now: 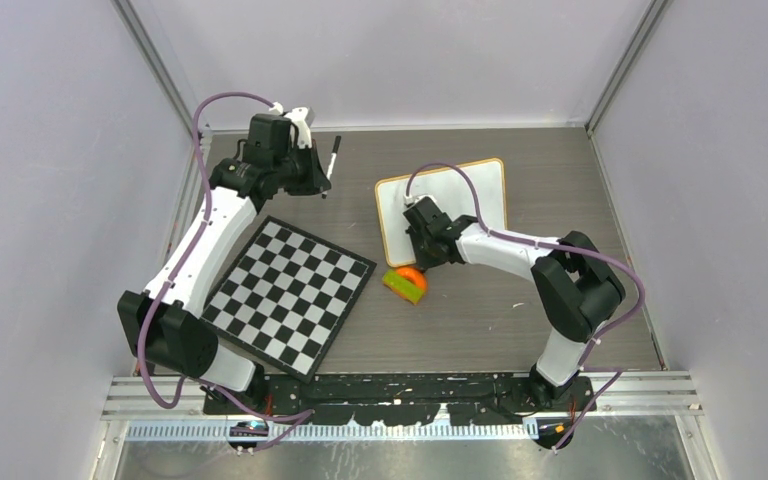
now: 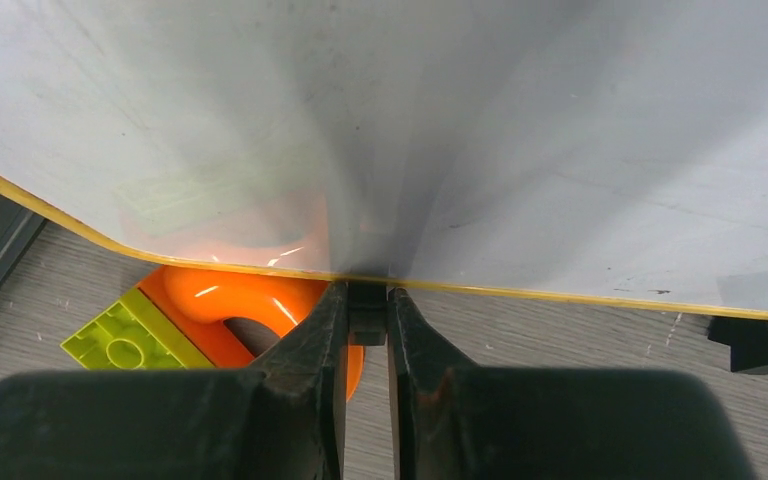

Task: Write a sentence on the whiteboard
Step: Move the whiteboard to the center of the board, then pass from the left arm to the right, then pass from the right arm to the left

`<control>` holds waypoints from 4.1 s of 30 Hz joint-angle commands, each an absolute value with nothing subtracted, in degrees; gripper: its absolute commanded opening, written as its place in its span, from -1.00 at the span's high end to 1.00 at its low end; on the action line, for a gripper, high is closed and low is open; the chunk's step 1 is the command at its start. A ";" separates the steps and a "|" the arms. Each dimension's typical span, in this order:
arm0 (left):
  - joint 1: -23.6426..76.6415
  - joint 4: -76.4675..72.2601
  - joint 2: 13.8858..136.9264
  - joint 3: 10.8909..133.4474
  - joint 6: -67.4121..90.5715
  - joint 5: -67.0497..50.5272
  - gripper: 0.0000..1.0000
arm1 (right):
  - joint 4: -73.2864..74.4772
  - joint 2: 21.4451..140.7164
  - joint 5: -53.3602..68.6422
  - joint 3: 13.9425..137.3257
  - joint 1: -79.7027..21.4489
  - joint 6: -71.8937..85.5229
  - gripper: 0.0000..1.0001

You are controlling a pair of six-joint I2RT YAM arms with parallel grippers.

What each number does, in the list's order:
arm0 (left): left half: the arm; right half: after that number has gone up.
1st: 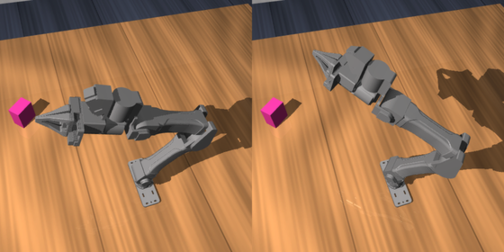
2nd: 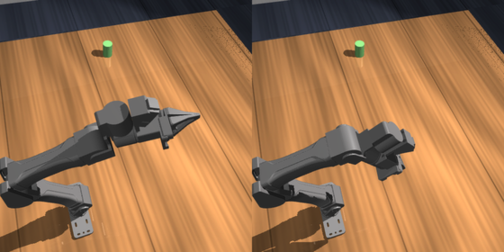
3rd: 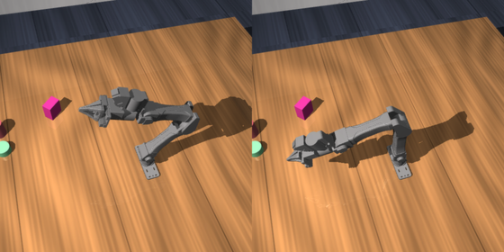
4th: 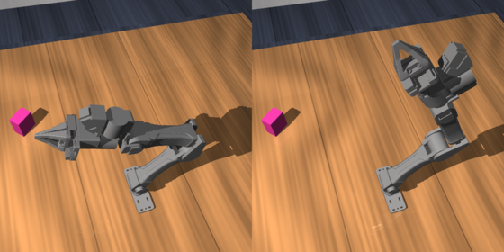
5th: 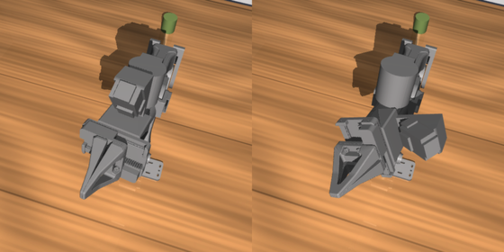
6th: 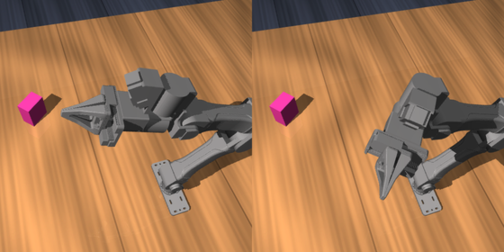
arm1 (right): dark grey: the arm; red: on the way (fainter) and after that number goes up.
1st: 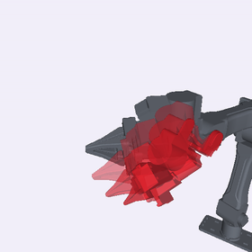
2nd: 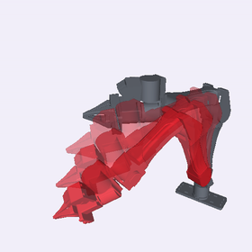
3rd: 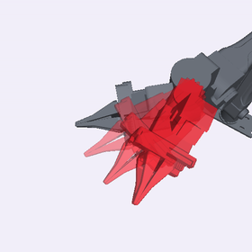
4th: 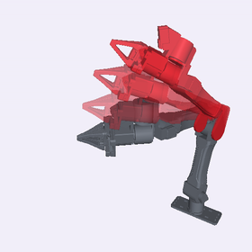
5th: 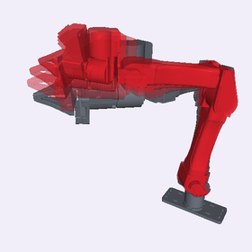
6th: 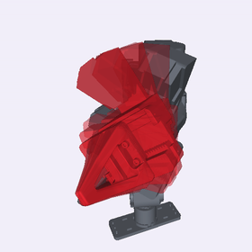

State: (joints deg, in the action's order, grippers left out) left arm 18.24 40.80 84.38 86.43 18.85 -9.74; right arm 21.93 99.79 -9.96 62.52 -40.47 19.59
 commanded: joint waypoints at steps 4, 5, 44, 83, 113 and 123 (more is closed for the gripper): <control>17.75 39.83 82.39 85.78 18.12 -10.87 1.00 | 24.60 98.47 -6.51 66.22 -41.32 20.09 0.13; 17.75 39.86 82.27 85.74 17.99 -11.25 1.00 | 24.56 97.77 -6.50 66.53 -41.36 19.79 0.03; 17.91 -19.11 73.69 59.05 58.32 -45.97 1.00 | 4.53 87.79 31.00 85.05 -30.34 47.31 -0.24; 16.73 24.81 71.93 72.58 14.89 -64.30 -0.44 | 50.51 82.84 51.06 84.40 -38.05 -1.67 0.99; 19.85 -0.52 70.82 62.72 42.62 -65.54 1.00 | 51.26 83.44 55.22 89.72 -34.31 3.18 -0.58; 10.20 -26.91 69.11 53.95 76.70 -50.25 1.00 | 27.62 77.69 44.43 85.49 -27.63 21.97 -0.60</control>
State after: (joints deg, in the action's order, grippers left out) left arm 12.32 -12.58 70.83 55.02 60.23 -56.40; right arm 39.46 80.82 49.04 85.91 -26.81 13.17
